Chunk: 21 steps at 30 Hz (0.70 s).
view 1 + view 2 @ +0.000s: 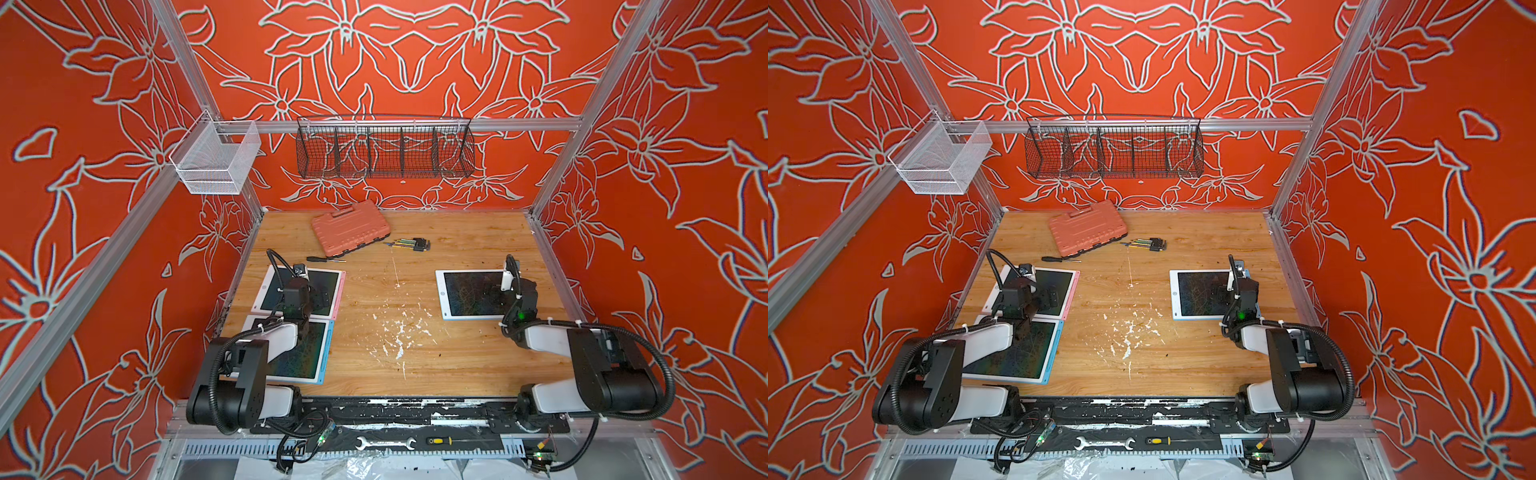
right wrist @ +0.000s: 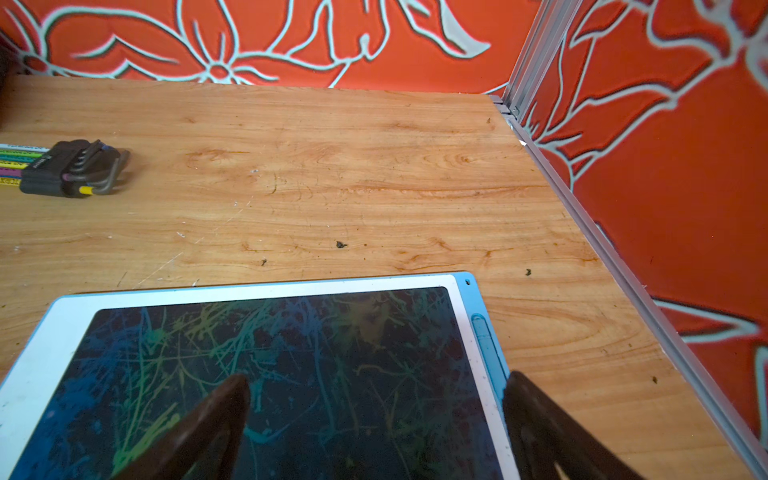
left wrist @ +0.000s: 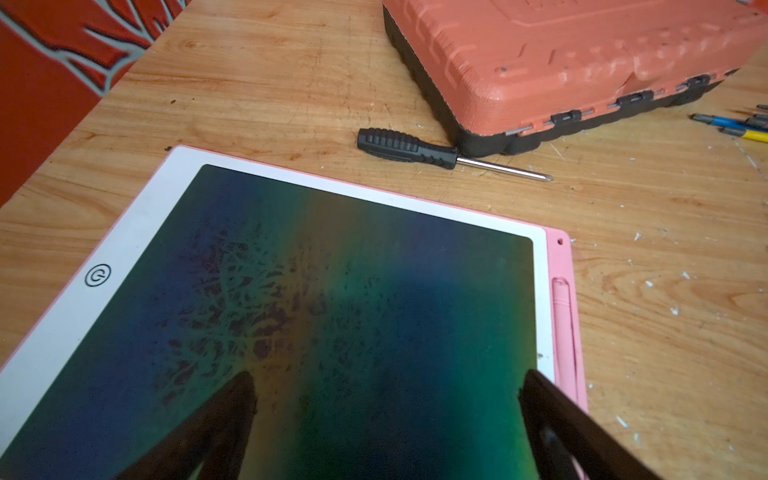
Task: Place the stylus back onto the writing tablet
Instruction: Reset both arms
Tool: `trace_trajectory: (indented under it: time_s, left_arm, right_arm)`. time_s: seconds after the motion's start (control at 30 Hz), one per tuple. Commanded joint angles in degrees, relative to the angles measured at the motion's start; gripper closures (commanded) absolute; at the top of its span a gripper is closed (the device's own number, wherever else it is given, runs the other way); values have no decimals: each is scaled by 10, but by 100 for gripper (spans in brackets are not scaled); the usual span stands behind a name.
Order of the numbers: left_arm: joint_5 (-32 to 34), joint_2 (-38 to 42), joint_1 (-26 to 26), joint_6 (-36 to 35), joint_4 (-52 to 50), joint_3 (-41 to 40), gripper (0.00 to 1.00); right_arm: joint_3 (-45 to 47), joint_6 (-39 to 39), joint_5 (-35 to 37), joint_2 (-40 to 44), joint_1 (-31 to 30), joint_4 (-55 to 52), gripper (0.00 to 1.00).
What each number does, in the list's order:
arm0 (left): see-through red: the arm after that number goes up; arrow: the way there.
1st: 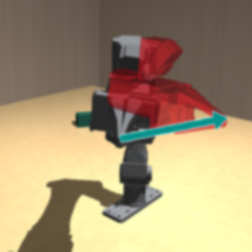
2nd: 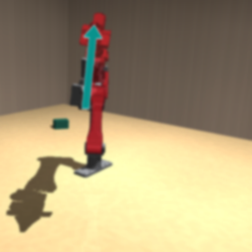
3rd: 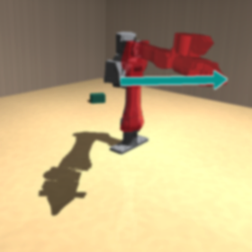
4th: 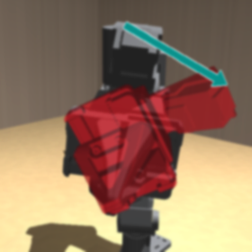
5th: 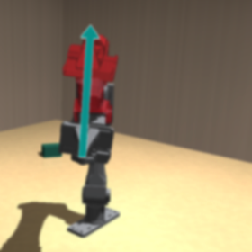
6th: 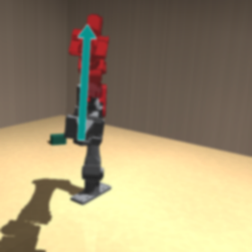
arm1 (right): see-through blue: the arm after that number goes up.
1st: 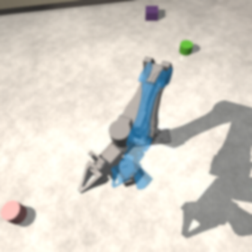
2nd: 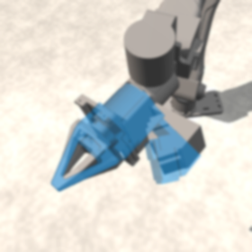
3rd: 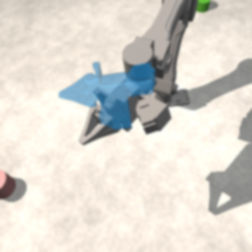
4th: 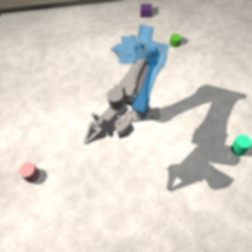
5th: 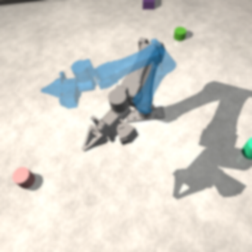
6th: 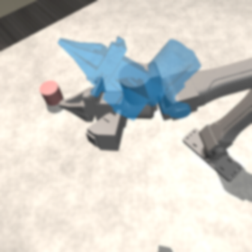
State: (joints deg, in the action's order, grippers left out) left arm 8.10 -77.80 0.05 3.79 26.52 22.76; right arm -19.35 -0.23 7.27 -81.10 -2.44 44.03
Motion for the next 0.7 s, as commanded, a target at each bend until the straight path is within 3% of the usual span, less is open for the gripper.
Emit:
trace_trajectory:
  time_s: [0.0, 0.67]
  left_arm:
    - [1, 5, 3, -7, 17, 6, 3]
    - [0, 9, 3, -8, 19, 3, 3]
  right_arm:
    - [9, -1, 8, 3, -1, 14, 3]
    - [9, -1, 8, 3, -1, 13, 3]
